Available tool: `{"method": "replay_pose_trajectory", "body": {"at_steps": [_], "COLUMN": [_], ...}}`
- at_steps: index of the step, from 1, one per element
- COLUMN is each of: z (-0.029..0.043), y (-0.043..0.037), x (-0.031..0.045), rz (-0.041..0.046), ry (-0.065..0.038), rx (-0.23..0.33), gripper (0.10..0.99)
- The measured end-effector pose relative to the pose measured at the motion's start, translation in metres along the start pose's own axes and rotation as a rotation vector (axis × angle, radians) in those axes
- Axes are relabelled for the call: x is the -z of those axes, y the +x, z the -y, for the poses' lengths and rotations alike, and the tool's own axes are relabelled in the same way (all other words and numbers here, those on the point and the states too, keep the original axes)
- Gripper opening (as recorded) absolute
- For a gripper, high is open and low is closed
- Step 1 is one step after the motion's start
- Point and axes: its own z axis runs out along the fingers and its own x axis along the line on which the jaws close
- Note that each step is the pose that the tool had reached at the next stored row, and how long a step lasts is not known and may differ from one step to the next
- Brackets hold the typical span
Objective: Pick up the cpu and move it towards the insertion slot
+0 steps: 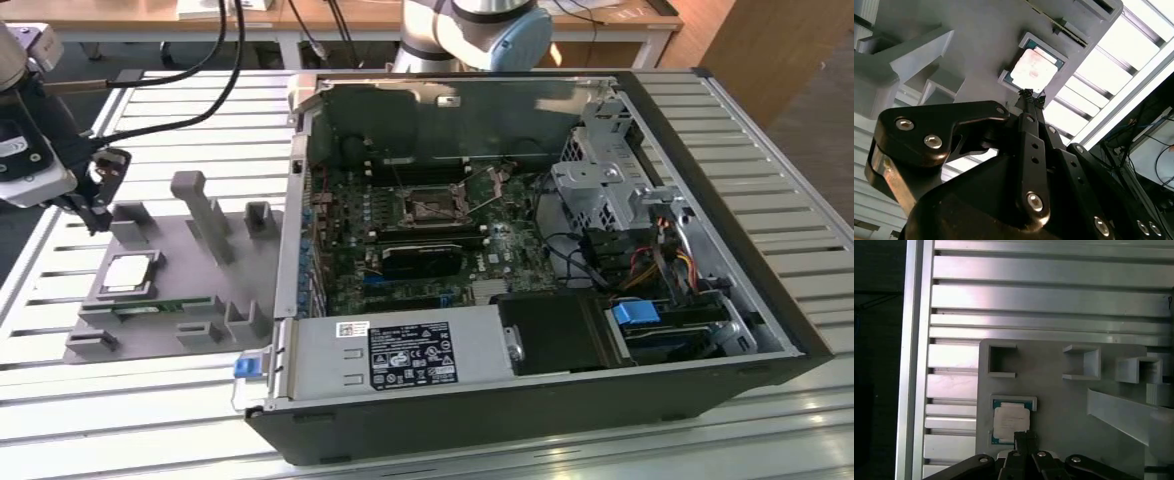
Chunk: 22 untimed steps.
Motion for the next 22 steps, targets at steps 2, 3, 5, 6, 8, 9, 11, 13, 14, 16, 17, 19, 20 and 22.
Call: {"method": "replay_pose_trajectory", "body": {"at_steps": [2,3,5,6,8,9,11,13,14,16,17,19,20,22], "z": [0.0002,0.0004,0.0011,0.0021,0.0057,0.0077,0.0116,0.0151,0.0166,0.0191,0.0196,0.0199,0.0200,0.0202], "y": [0.0012,0.0017,0.0023,0.0025,0.0026,0.0027,0.0028,0.0029,0.0029,0.0029,0.0029,0.0030,0.0030,0.0029], "x": [-0.0037,-0.0056,-0.0092,-0.0109,-0.0144,-0.0161,-0.0196,-0.0232,-0.0250,-0.0286,-0.0305,-0.0339,-0.0358,-0.0394], "rz": [0.0001,0.0000,0.0000,-0.0001,0.0001,0.0001,0.0000,0.0001,0.0002,0.0004,0.0003,0.0001,0.0002,0.0001], "ry": [0.000,0.000,0.000,0.000,-0.001,-0.001,-0.002,-0.002,-0.003,-0.003,-0.003,-0.003,-0.003,-0.003], "rx": [0.000,0.000,0.000,0.000,0.000,0.000,0.000,0.000,0.000,0.000,0.000,0.000,0.000,0.000], "gripper": [0.102,0.102,0.102,0.102,0.102,0.102,0.102,0.102,0.102,0.102,0.102,0.102,0.102,0.102]}}
